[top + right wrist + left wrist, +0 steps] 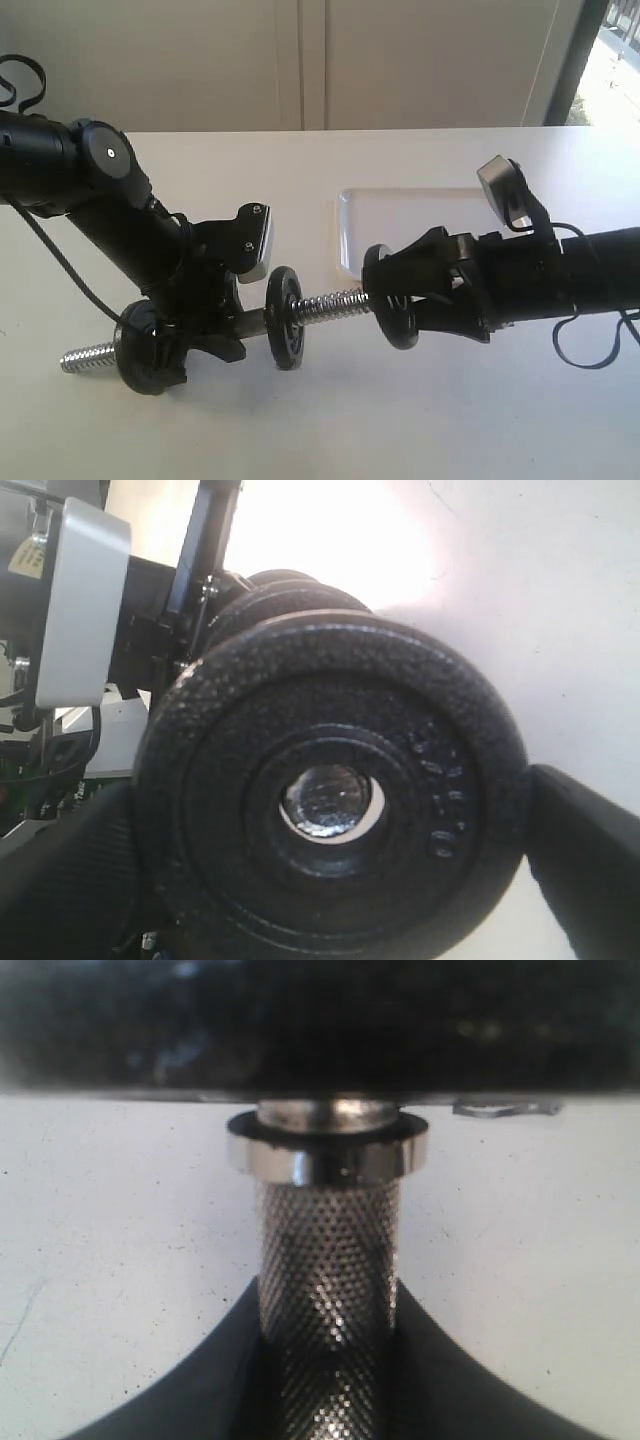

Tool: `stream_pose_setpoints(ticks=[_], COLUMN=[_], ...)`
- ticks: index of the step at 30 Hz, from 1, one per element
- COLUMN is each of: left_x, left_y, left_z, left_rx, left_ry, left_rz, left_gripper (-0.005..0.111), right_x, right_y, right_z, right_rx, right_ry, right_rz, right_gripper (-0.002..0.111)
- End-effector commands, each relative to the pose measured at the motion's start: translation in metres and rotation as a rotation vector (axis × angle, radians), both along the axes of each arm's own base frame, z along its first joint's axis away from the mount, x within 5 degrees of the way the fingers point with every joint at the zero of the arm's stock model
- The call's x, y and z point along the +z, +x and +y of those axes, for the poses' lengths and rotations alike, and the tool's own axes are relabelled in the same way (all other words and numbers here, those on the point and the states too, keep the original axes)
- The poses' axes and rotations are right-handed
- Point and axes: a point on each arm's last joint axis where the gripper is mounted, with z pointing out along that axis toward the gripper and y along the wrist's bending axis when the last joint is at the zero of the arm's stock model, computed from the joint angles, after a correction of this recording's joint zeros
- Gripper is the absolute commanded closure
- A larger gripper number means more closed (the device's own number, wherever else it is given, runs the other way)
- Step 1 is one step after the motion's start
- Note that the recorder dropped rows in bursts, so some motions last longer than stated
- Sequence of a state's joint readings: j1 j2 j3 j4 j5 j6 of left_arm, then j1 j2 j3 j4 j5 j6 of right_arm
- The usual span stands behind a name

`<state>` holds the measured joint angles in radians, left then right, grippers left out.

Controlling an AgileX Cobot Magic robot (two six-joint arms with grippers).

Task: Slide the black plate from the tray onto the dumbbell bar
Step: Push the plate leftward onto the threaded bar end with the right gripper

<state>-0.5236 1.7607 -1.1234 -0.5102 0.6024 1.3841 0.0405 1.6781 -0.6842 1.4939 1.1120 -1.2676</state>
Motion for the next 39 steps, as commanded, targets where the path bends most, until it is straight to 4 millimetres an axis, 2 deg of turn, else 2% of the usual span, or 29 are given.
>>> stream_pose_setpoints(ticks=[1,12,21,35,39], left_x=[0.029,0.029,0.029,0.029,0.029], left_y=[-0.004,-0.004,-0.004,-0.004,-0.004], left_z=[-0.008,-0.008,-0.008,-0.008,-0.008], left_rx=[0.052,0.051,0.051,0.051,0.051], left_ry=[-0.126,-0.125,-0.125,-0.125,-0.125], left_rz=[0.0,0.002,0.002,0.002,0.002], left_gripper=[0.107,0.107,0.107,0.107,0.107], right_x=[0.001,-0.001,0.001,0.002,0.0], right_y=[-0.001,0.001,-0.004,-0.001,-0.004], right_z=[0.002,0.003,0.023,0.025,0.033], right_rx=[-0.043,-0.066,-0.013,-0.045,-0.02], right_ry=[0.084,0.128,0.147,0.149,0.127], right_rz=[-0.002,0.01,-0.023,-0.041,-0.051], right_gripper=[0.108,0.108,0.108,0.108,0.108])
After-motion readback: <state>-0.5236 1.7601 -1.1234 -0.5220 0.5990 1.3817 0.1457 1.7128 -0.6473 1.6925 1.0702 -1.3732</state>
